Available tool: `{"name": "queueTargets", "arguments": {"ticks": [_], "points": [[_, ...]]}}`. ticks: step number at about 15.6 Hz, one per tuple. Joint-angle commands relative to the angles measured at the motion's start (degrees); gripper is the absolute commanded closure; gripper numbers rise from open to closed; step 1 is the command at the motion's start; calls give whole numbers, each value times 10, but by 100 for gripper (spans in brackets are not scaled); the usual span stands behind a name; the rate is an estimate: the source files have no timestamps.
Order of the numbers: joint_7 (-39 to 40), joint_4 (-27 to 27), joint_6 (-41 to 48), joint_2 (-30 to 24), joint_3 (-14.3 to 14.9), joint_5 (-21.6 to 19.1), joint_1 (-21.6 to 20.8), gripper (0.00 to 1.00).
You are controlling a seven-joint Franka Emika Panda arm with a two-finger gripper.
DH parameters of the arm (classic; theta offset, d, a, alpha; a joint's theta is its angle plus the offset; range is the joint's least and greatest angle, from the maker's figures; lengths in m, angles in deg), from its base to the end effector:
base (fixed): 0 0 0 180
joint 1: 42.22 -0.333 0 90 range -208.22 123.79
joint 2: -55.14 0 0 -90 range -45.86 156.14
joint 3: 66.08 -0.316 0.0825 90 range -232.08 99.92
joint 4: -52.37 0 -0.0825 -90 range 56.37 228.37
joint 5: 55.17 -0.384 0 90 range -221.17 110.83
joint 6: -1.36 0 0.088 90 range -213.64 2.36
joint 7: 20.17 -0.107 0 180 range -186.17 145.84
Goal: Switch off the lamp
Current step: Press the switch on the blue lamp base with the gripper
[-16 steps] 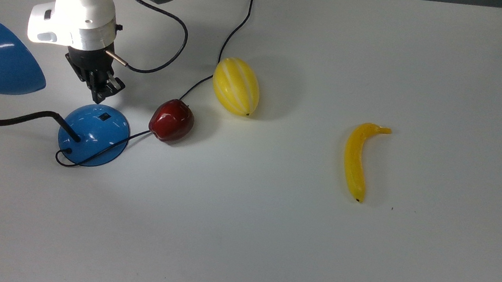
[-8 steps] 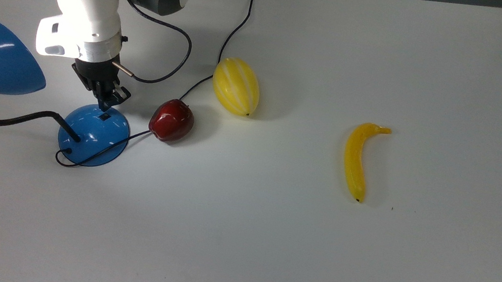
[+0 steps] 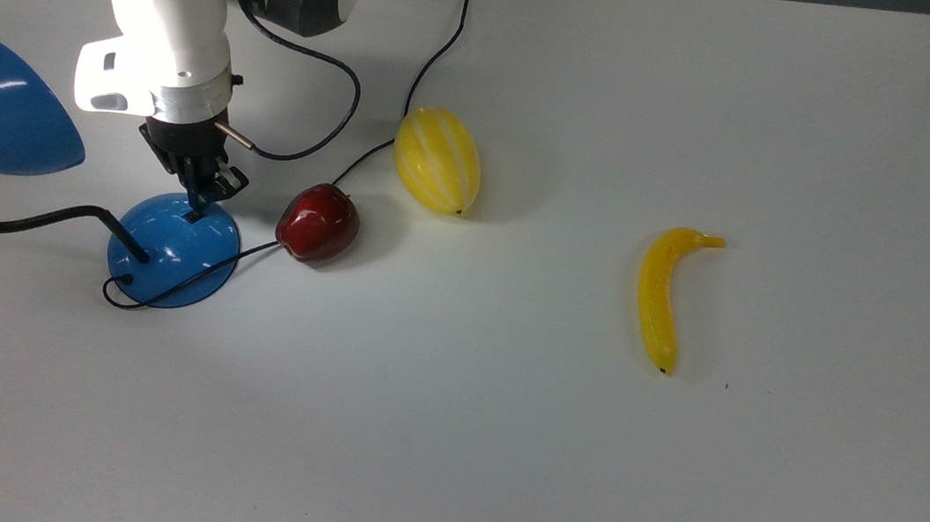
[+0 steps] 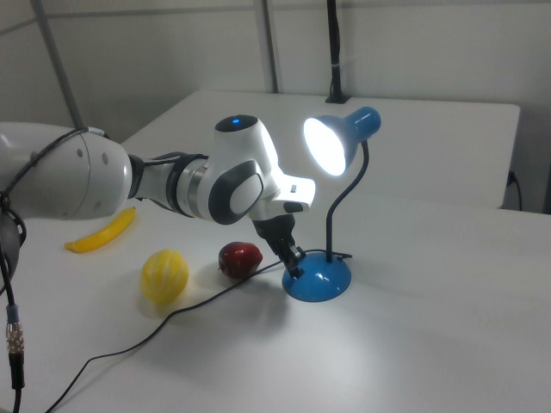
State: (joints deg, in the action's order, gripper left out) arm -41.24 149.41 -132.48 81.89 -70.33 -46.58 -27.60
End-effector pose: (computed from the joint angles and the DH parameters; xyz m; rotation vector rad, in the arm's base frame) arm 0.6736 -0.1316 0.3439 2.9786 -0.7058 0.2831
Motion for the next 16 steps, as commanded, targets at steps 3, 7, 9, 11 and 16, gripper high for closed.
{"name": "queueTargets", "arguments": {"ticks": [3, 7, 9, 11, 16], "points": [[-20, 1, -34, 10, 4, 18, -6, 100], [-20, 2, -34, 13, 4, 18, -7, 100], [-21, 7, -33, 14, 3, 18, -7, 100], [-22, 7, -31, 16, 4, 18, -6, 100], [-28, 21, -29, 17, 4, 18, -6, 100]]}}
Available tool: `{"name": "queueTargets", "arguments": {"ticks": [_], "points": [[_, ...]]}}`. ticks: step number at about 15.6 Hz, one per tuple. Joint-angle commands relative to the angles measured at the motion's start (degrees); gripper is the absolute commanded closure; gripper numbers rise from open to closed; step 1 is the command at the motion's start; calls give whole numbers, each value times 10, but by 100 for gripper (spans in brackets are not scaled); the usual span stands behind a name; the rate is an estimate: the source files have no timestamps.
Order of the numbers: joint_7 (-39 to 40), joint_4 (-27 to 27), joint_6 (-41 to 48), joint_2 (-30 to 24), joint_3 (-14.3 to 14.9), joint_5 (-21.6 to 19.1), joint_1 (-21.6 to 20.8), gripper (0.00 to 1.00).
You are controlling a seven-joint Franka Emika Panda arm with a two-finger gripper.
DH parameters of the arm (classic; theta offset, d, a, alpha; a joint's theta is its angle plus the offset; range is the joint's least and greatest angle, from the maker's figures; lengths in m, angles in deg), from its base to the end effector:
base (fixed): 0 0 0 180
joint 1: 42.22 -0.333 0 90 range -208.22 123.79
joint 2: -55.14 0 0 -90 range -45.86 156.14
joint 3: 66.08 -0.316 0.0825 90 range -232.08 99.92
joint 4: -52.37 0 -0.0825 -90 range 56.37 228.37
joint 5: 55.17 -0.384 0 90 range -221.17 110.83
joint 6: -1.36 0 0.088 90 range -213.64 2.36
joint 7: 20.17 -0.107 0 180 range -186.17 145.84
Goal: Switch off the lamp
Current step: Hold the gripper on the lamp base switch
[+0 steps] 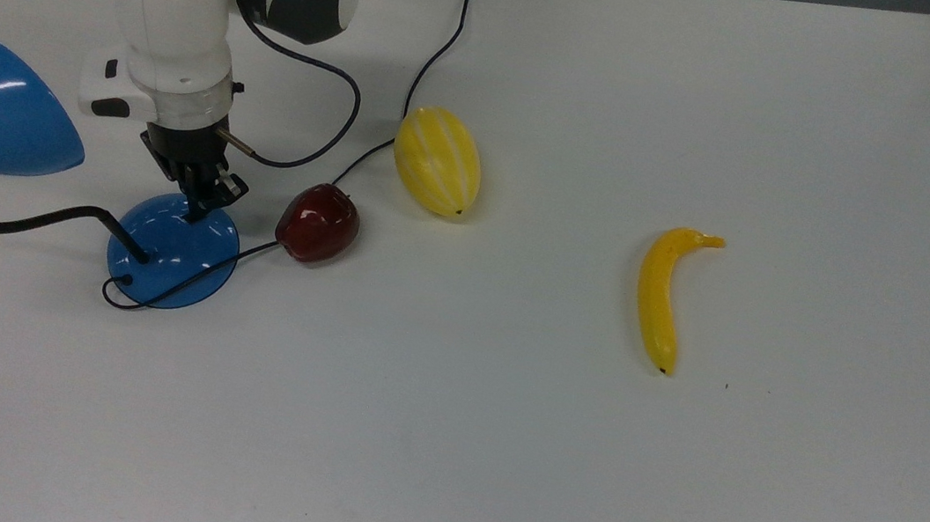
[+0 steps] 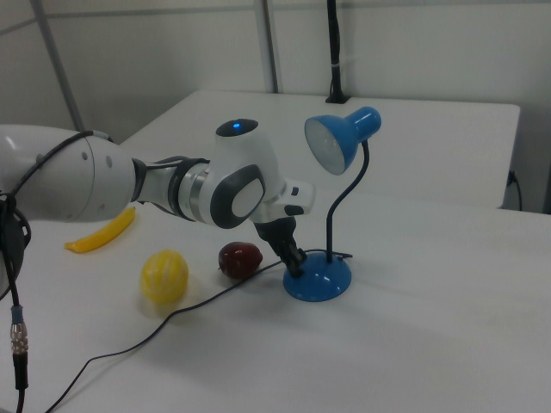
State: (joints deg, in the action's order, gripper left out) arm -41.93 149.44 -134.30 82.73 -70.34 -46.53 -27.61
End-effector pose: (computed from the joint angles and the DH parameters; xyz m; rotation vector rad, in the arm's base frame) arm 0.6765 -0.1314 0.3369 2.9780 -0.7201 0.3092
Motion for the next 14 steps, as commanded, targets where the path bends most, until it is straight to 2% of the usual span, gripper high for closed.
{"name": "queueTargets", "arguments": {"ticks": [1, 14], "points": [[-21, 21, -10, 9, 3, 17, -6, 100], [-21, 22, -7, 5, 4, 17, -8, 100]]}}
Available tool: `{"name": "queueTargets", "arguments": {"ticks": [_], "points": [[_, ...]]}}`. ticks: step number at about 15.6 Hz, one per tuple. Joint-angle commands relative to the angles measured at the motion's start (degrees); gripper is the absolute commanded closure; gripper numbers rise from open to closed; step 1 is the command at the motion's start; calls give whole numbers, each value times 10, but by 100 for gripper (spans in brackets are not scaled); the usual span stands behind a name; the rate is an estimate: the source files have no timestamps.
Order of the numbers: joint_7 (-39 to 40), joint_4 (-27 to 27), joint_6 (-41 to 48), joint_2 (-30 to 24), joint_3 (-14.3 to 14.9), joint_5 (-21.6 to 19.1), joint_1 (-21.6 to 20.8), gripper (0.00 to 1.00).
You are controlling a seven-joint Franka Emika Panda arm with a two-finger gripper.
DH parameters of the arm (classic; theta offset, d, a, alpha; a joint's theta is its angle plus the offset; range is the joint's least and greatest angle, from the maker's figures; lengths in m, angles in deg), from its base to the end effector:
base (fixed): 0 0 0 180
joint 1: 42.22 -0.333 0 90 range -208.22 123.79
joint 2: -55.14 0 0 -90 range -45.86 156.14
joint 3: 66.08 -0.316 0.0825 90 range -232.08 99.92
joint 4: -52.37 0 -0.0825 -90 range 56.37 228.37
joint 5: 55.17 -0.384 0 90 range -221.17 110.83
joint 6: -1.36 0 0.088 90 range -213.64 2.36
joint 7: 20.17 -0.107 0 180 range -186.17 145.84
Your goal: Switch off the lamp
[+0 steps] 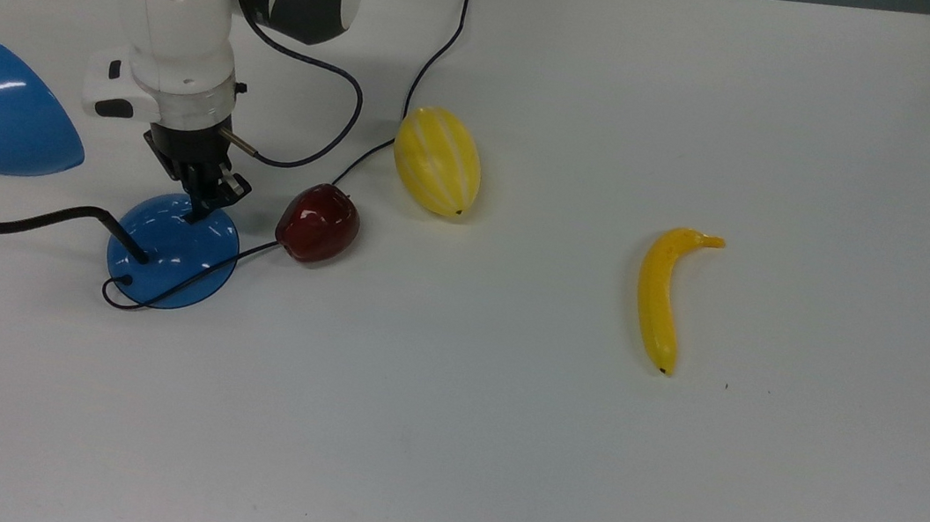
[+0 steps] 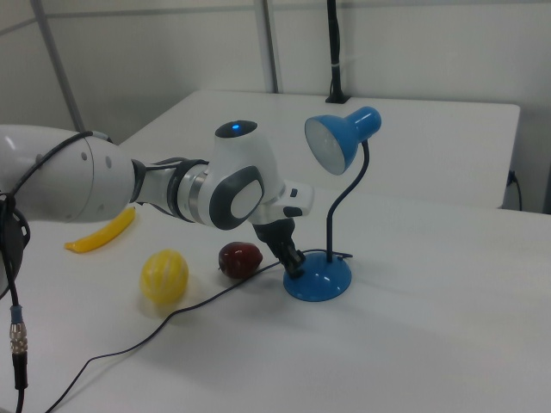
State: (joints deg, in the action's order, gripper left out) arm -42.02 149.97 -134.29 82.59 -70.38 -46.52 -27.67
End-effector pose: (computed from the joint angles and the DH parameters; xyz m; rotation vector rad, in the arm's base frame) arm 0.6745 -0.1297 0.3343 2.9793 -0.7193 0.2988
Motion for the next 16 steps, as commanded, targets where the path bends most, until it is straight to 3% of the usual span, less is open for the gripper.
{"name": "queueTargets", "arguments": {"ticks": [1, 6, 12, 14, 16], "points": [[-21, 16, -6, 2, 4, 16, -8, 100], [-13, 7, 53, -48, -4, 16, -10, 100], [27, 8, 198, -121, -6, 1, -84, 100], [49, 8, 242, -152, -7, -22, -100, 100], [106, 8, 313, -193, -7, -74, -113, 100]]}}
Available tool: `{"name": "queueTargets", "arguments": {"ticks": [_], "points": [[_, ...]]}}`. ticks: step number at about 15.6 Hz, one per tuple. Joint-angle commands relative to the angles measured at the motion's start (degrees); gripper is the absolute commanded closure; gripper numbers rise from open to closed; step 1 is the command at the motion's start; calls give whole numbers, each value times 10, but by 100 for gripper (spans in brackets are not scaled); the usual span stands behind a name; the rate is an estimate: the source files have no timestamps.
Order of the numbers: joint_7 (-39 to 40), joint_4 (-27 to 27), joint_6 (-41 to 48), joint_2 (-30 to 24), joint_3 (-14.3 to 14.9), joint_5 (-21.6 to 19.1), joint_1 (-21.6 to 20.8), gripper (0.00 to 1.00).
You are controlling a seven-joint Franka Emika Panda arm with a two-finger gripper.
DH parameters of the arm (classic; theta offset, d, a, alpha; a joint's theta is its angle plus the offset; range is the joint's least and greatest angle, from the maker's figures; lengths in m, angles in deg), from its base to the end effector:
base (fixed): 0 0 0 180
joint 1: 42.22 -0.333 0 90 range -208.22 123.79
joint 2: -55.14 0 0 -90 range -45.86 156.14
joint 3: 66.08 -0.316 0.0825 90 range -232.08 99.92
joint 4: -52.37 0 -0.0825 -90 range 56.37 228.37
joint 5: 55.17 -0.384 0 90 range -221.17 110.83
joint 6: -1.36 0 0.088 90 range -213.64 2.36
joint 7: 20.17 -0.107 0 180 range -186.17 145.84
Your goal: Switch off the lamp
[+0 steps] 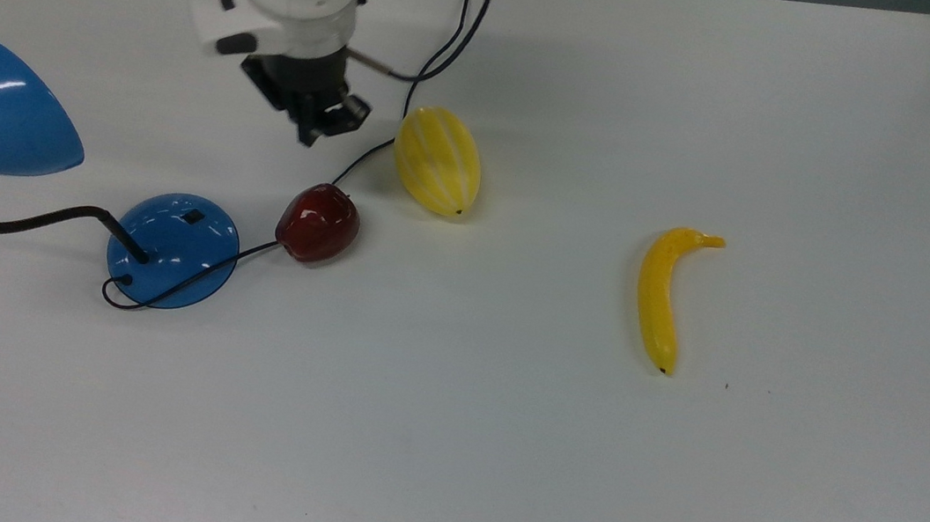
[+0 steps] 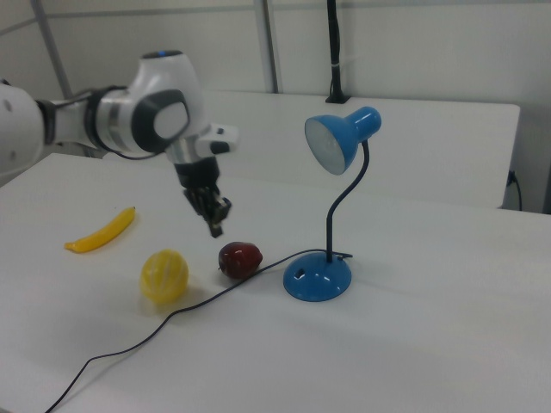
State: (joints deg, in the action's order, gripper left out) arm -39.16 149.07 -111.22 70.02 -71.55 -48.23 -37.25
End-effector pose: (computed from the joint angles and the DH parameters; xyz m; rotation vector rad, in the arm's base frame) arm 0.6383 -0.0071 0.4482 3.0278 -0.4277 0.0513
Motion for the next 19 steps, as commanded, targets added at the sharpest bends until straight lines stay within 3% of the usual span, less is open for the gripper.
{"name": "queueTargets", "arguments": {"ticks": [1, 3, 5, 9, 10, 19], "points": [[114, 17, 122, -88, 5, -78, -20, 98], [157, 21, 181, -131, 6, -102, -21, 95], [171, 37, 218, -164, 5, -103, -22, 76], [174, 33, 215, -166, 6, -95, -15, 4], [186, 31, 215, -166, 7, -94, -13, 0], [189, 21, 218, -161, 13, -91, -10, 0]]}}
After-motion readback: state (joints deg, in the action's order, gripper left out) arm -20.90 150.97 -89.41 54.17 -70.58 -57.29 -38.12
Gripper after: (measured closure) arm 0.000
